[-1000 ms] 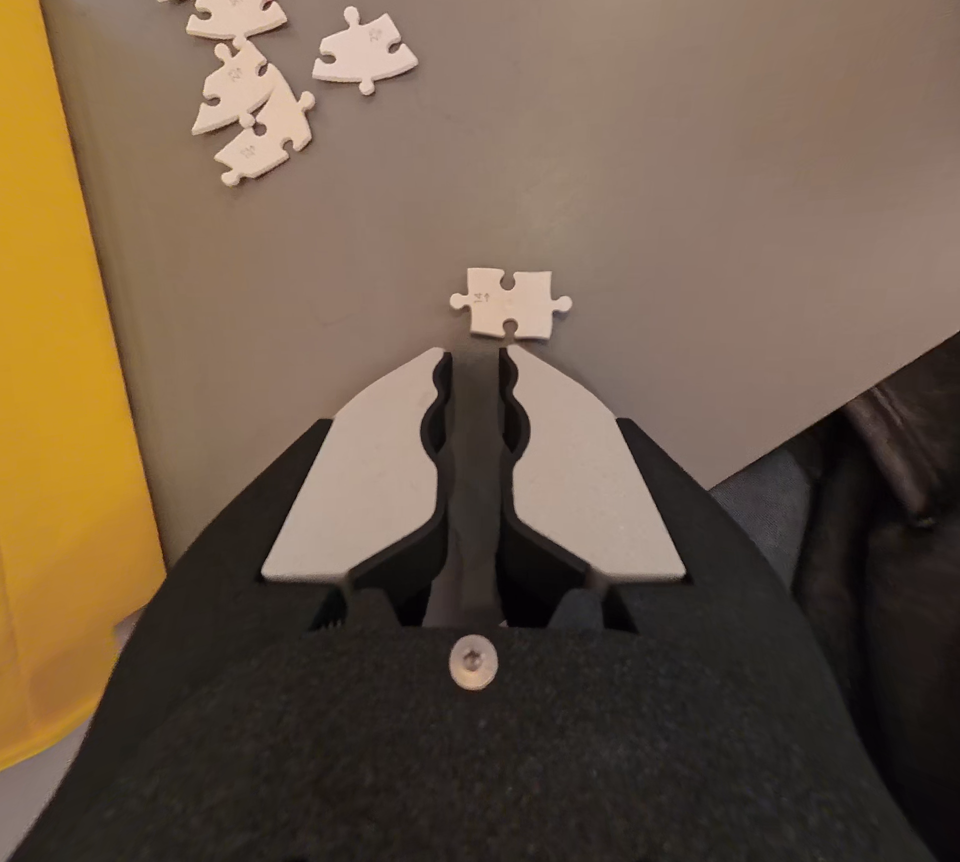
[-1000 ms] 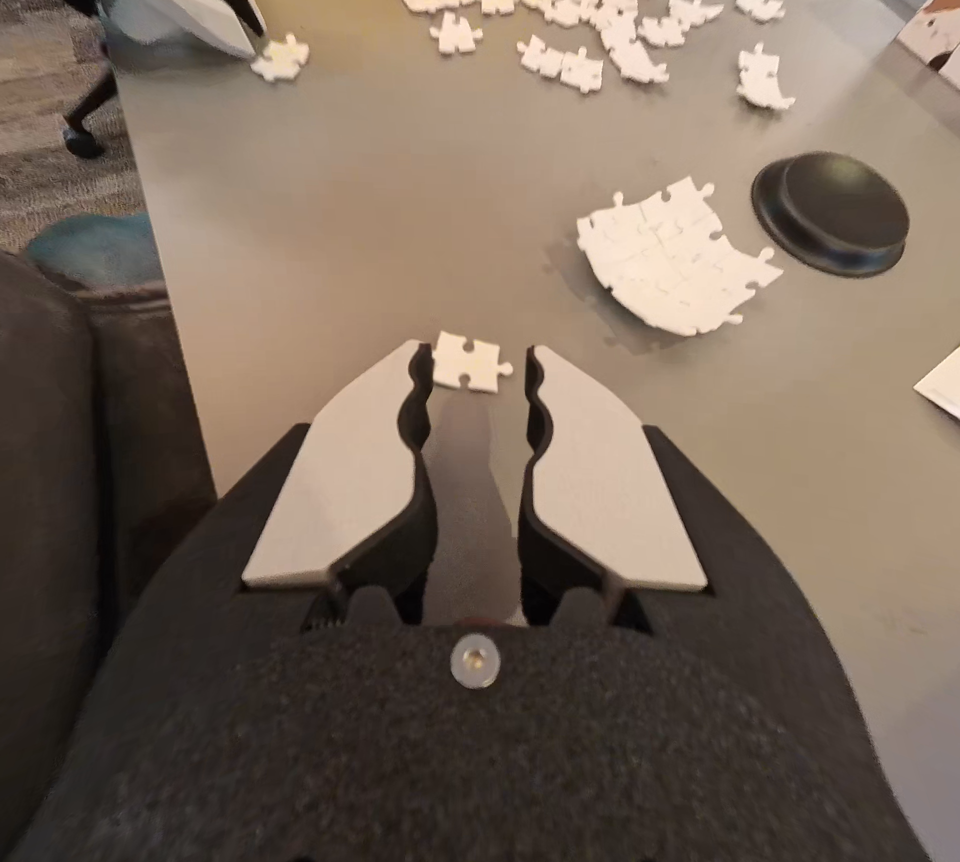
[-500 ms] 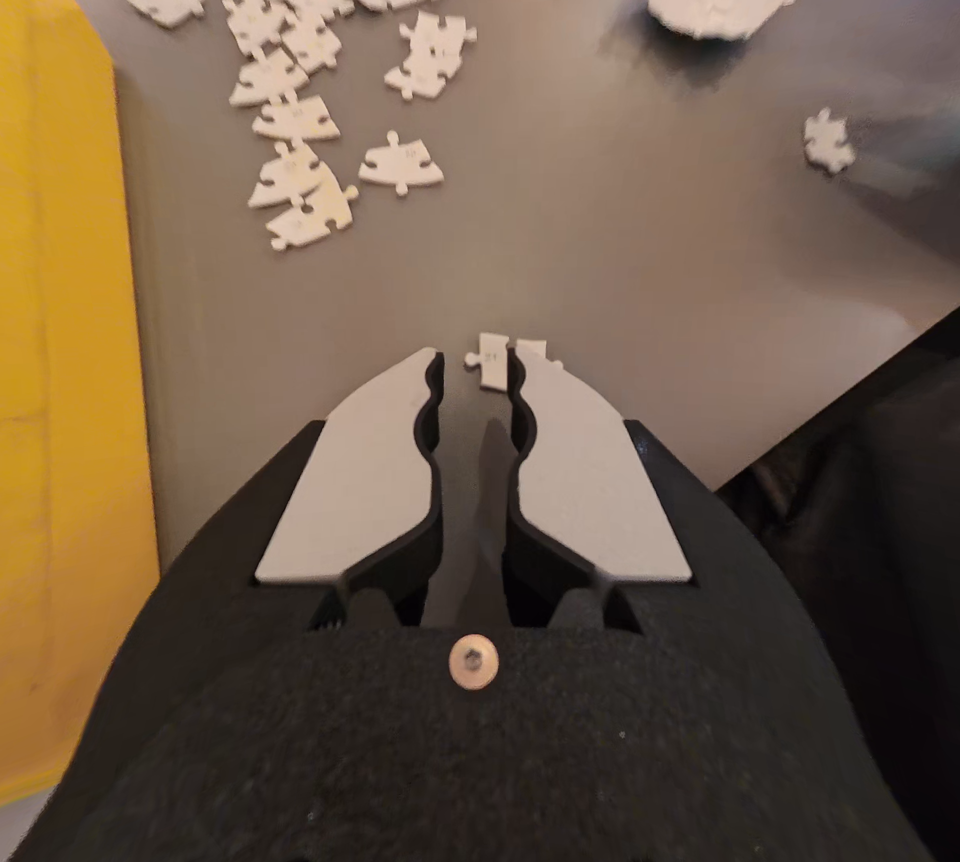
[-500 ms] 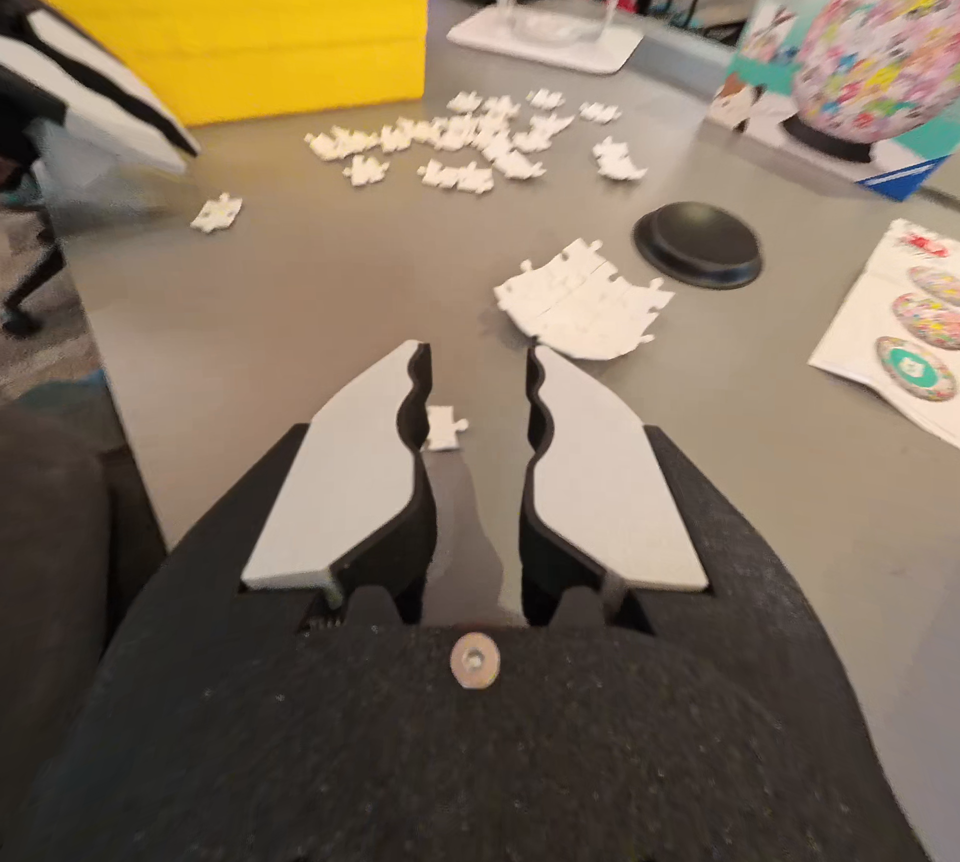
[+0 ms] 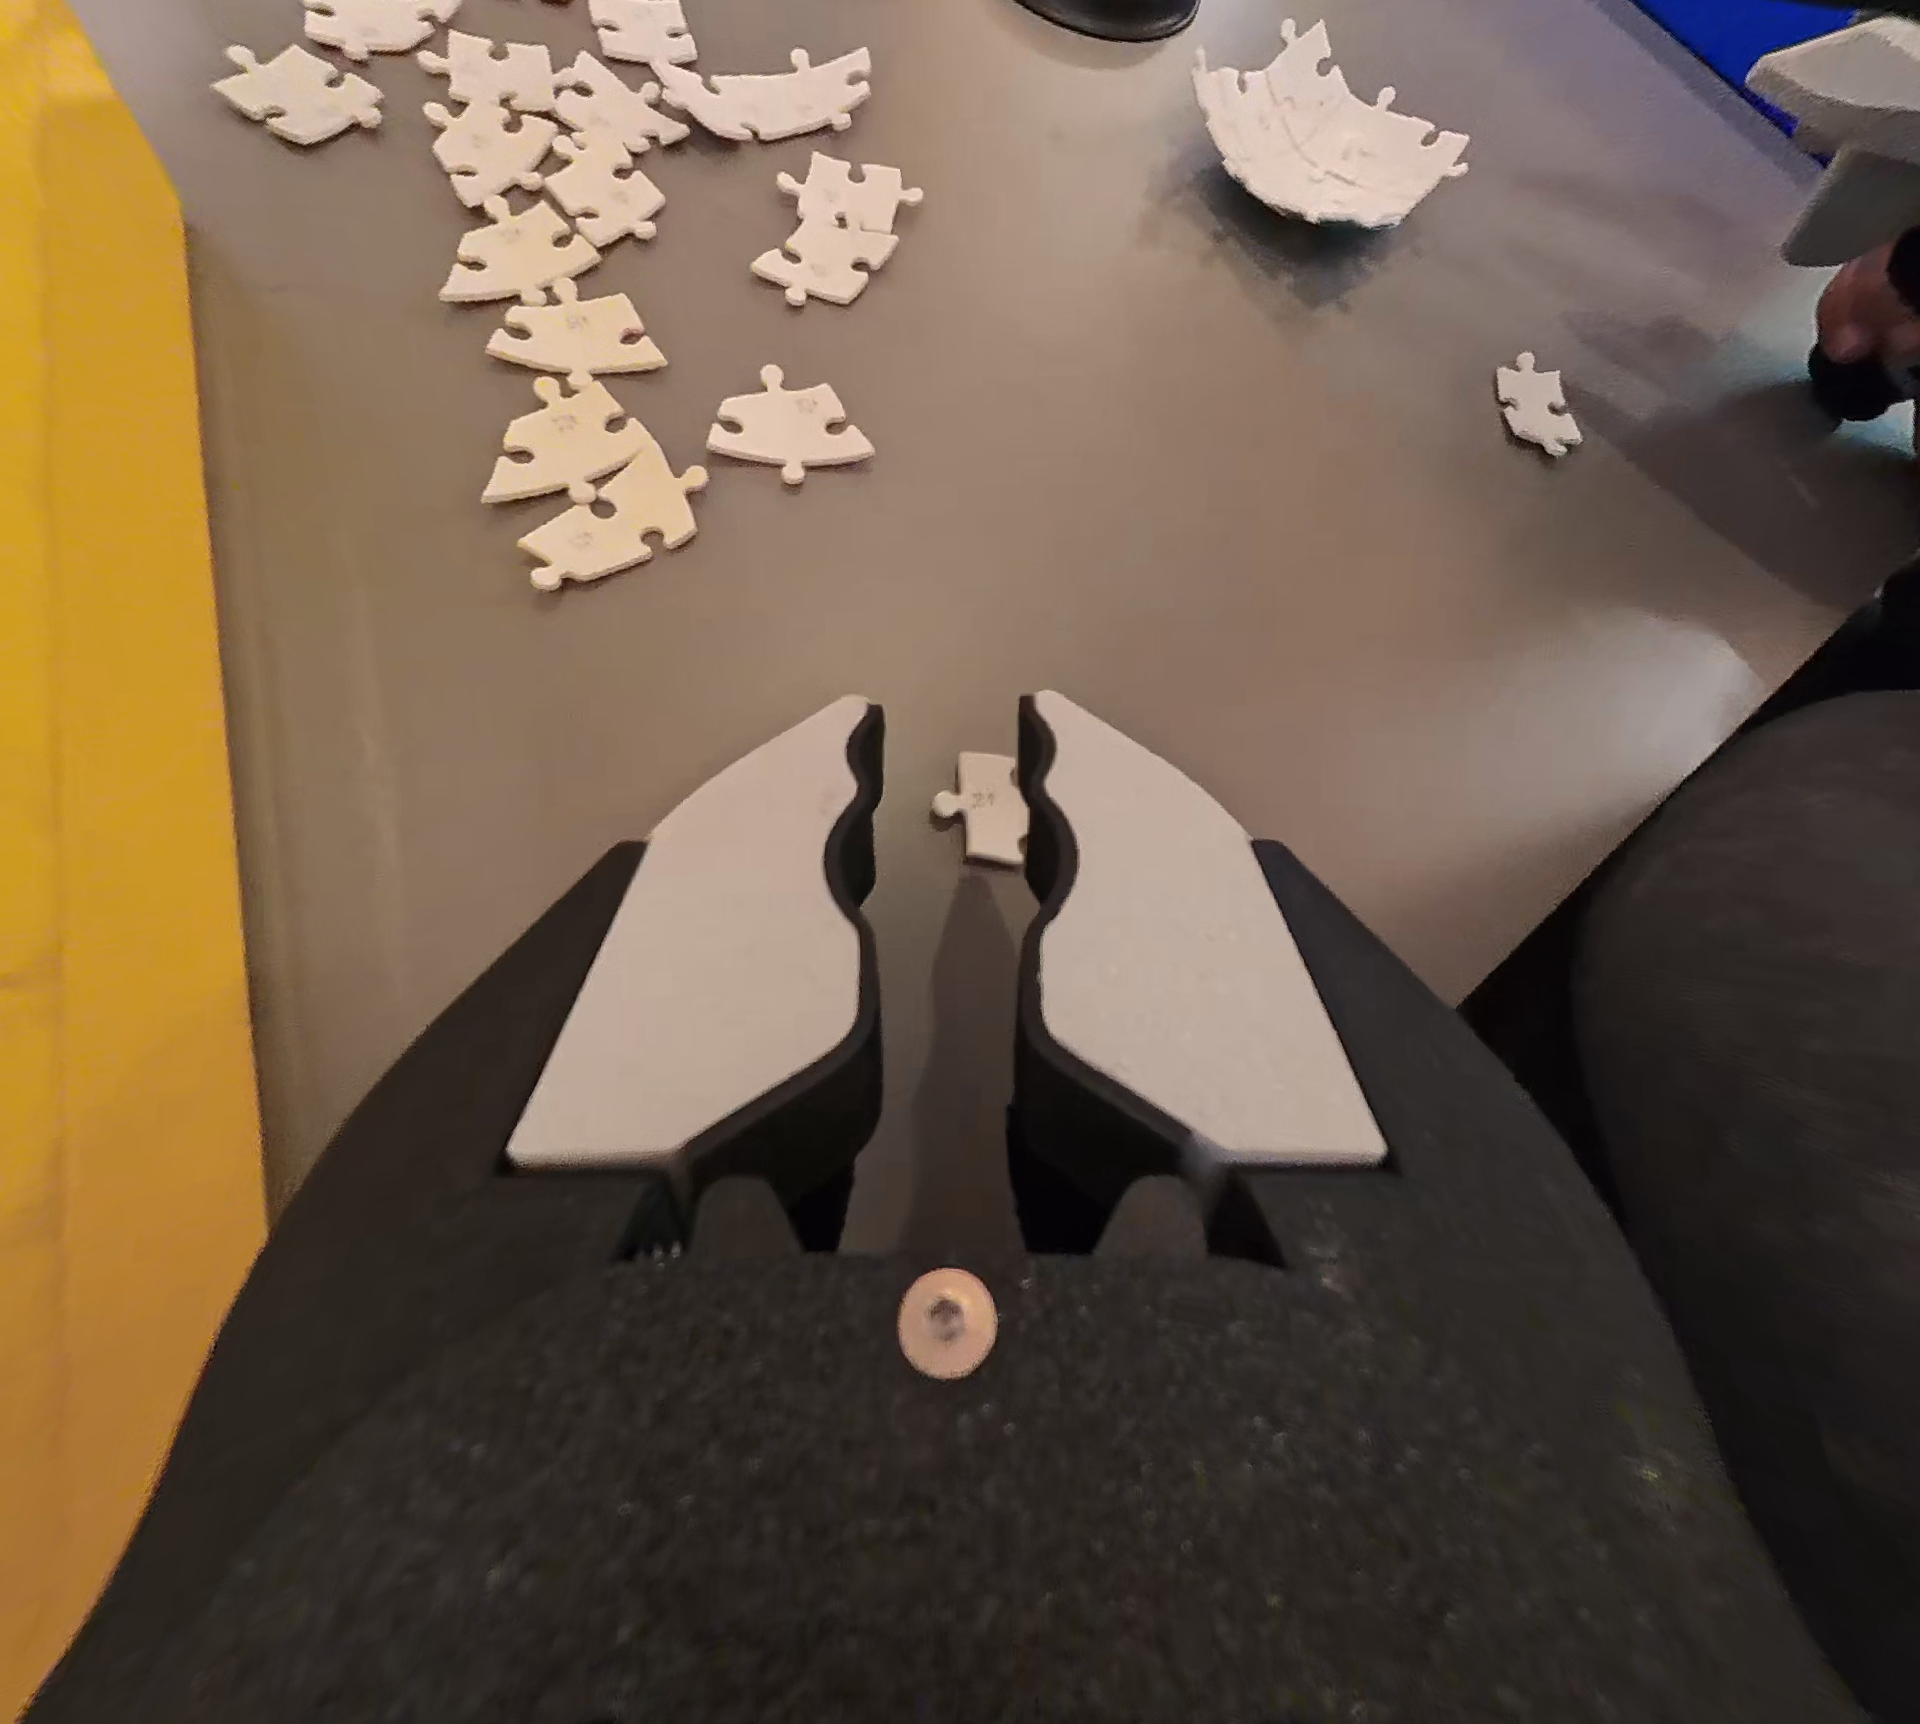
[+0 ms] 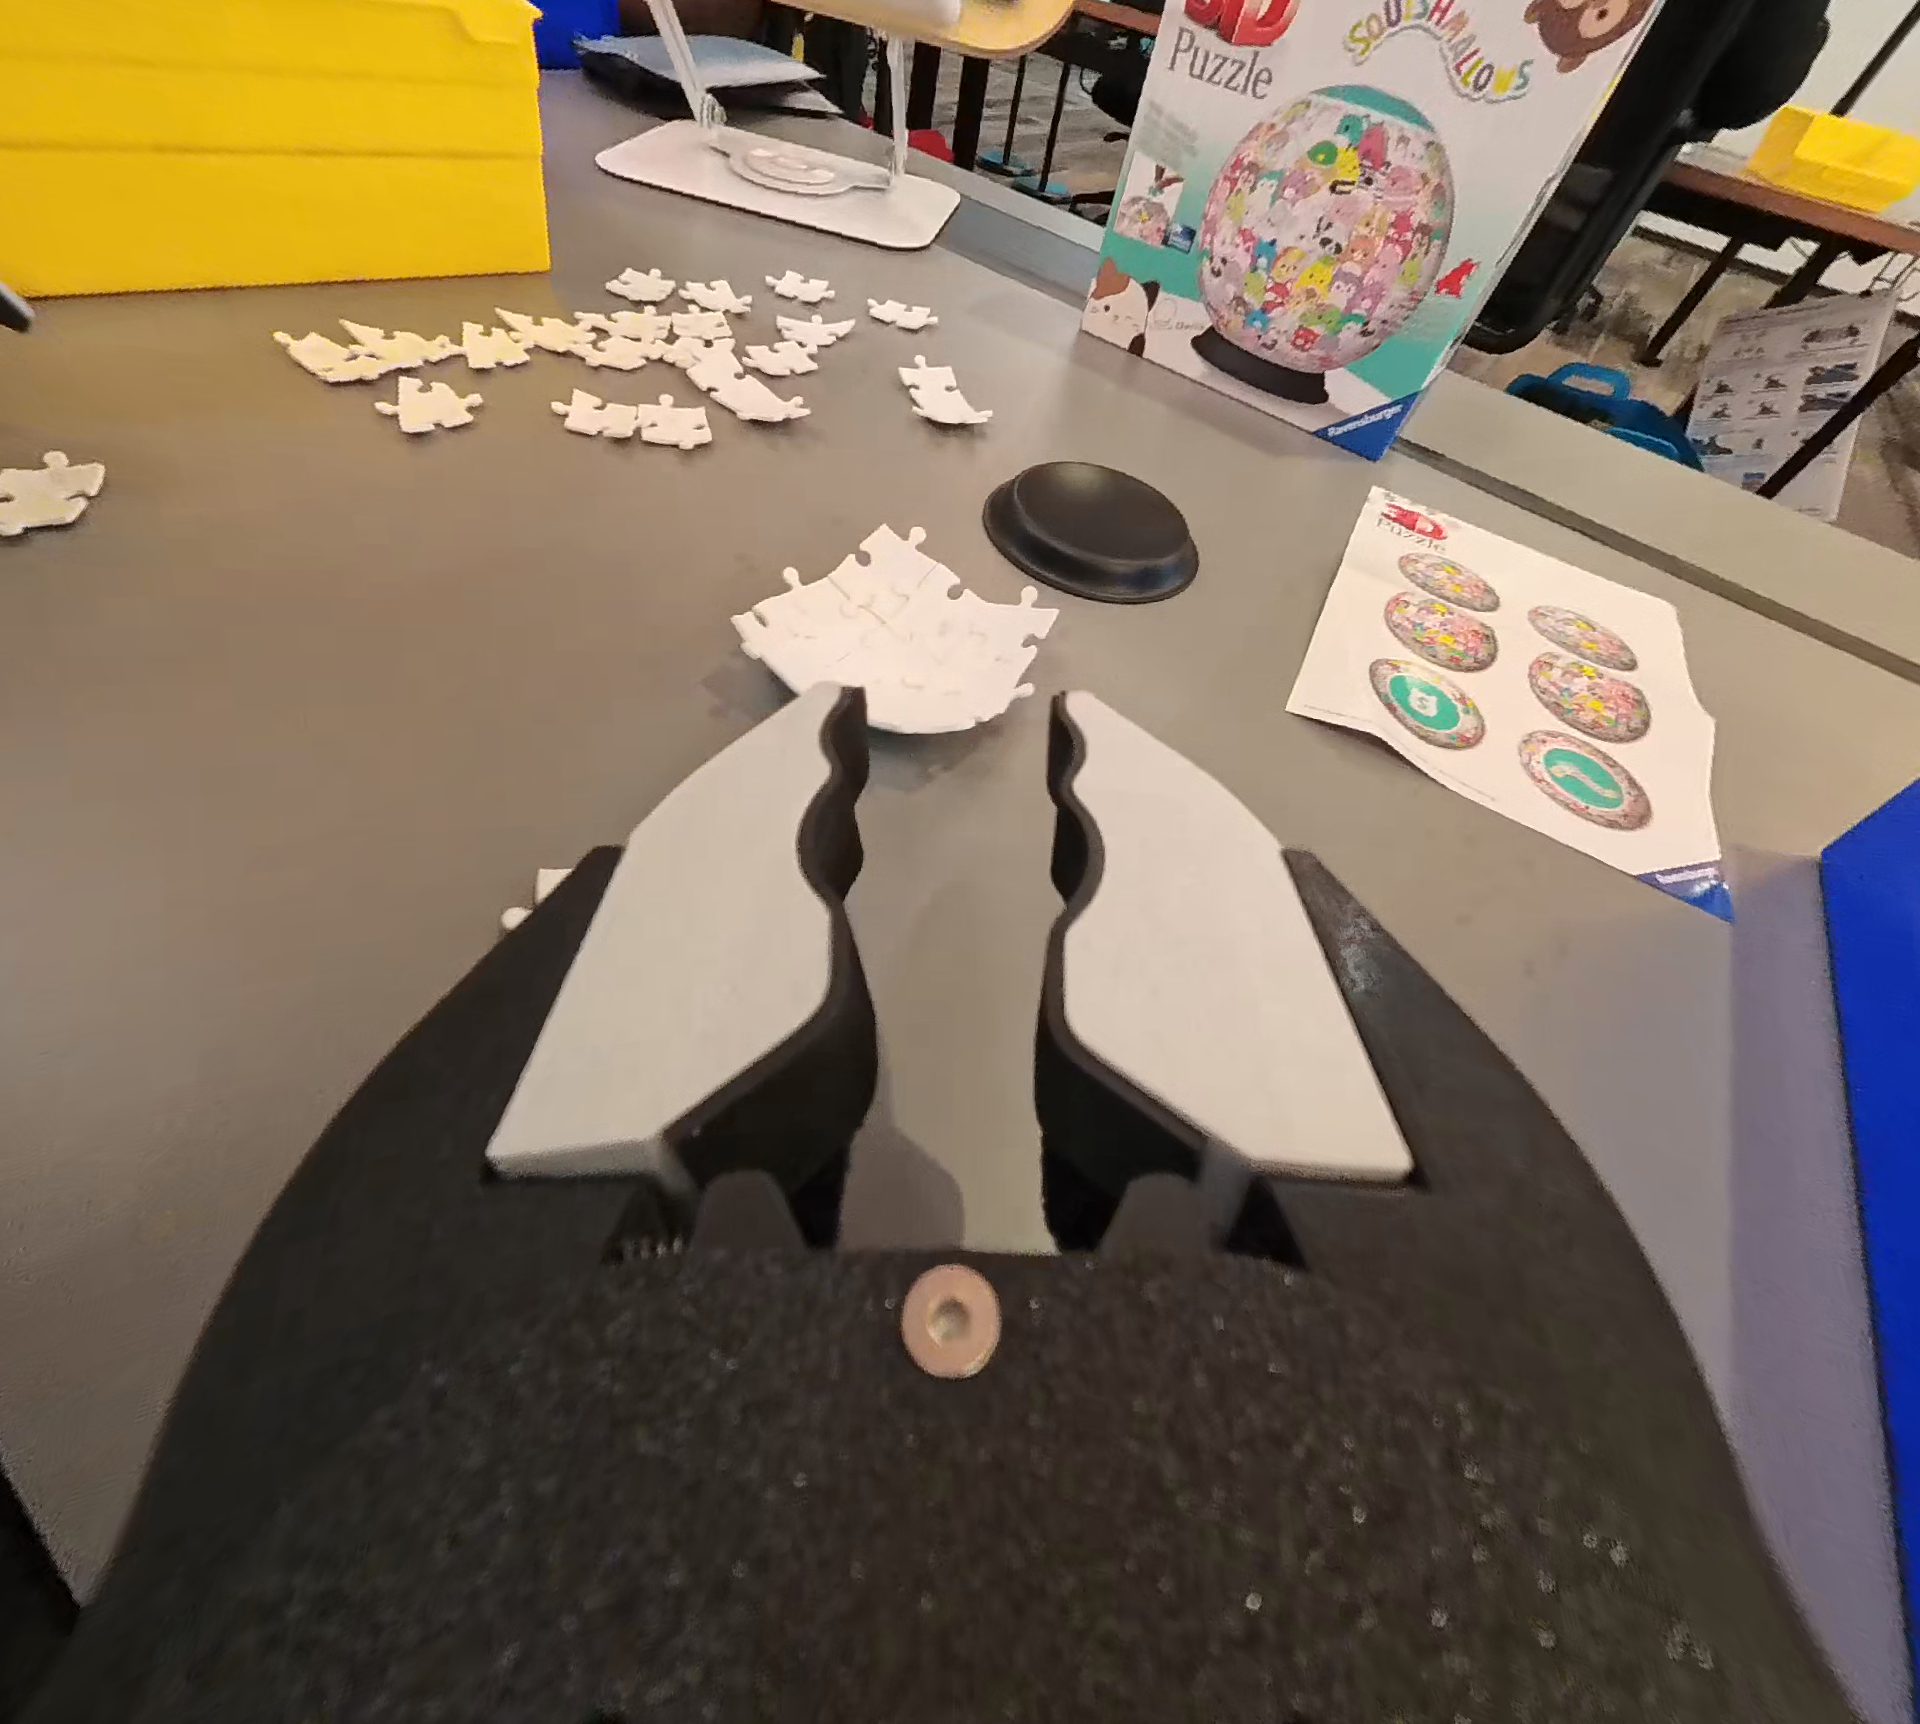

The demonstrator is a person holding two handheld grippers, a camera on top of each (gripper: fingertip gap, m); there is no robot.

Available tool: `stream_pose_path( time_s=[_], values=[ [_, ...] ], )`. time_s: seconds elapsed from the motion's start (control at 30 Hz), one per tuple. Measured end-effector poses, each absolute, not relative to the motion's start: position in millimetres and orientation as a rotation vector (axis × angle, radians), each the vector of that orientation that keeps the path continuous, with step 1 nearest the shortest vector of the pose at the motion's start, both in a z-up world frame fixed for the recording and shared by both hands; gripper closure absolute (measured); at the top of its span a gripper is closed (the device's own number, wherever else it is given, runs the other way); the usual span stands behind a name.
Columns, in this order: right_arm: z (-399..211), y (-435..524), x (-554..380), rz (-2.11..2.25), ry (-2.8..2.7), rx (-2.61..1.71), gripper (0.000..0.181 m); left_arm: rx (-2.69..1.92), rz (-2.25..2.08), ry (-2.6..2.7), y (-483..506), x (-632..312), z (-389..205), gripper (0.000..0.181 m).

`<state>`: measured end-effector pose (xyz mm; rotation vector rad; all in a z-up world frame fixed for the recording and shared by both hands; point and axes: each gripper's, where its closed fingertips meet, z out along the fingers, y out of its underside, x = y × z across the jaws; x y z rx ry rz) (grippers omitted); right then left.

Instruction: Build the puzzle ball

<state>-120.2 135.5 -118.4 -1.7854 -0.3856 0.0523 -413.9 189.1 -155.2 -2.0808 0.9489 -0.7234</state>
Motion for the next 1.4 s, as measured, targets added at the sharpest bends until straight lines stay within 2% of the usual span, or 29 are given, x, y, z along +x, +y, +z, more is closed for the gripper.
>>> stream_pose_path(
  time_s=[0.57, 0.63, 0.7, 0.77, 0.83, 0.87, 0.93, 1.03, 1.23, 1.4],
  values=[
    [-128, 139, -125, 0.006, -0.436, -1.844, 0.149, -2.051, -0.745, 1.023, 186, -398, -152, 0.157],
    [-128, 139, -125, 0.002, -0.439, -1.841, 0.149, -1.968, -0.794, 0.977, 188, -402, -126, 0.156],
    [-128, 139, -125, 0.008, -0.437, -1.845, 0.148, -1.835, -0.833, 0.888, 192, -419, -76, 0.150],
    [-128, 139, -125, 0.017, -0.434, -1.841, 0.149, -1.732, -0.705, 0.713, 213, -468, -30, 0.161],
    [-126, 138, -125, 0.025, -0.433, -1.826, 0.149, -1.766, -0.519, 0.551, 243, -531, -11, 0.161],
    [-125, 137, -125, 0.029, -0.431, -1.819, 0.149, -1.857, -0.398, 0.490, 260, -564, -16, 0.159],
    [-123, 136, -125, 0.040, -0.425, -1.807, 0.149, -2.106, -0.208, 0.484, 284, -613, -50, 0.141],
    [-119, 135, -124, 0.052, -0.413, -1.786, 0.149, -2.466, -0.045, 0.566, 298, -647, -112, 0.137],
    [-117, 133, -123, 0.069, -0.403, -1.769, 0.150, -2.744, 0.116, 0.658, 310, -662, -164, 0.148],
    [-117, 134, -123, 0.078, -0.401, -1.776, 0.150, -2.895, 0.061, 0.558, 312, -664, -173, 0.147]
  ],
)
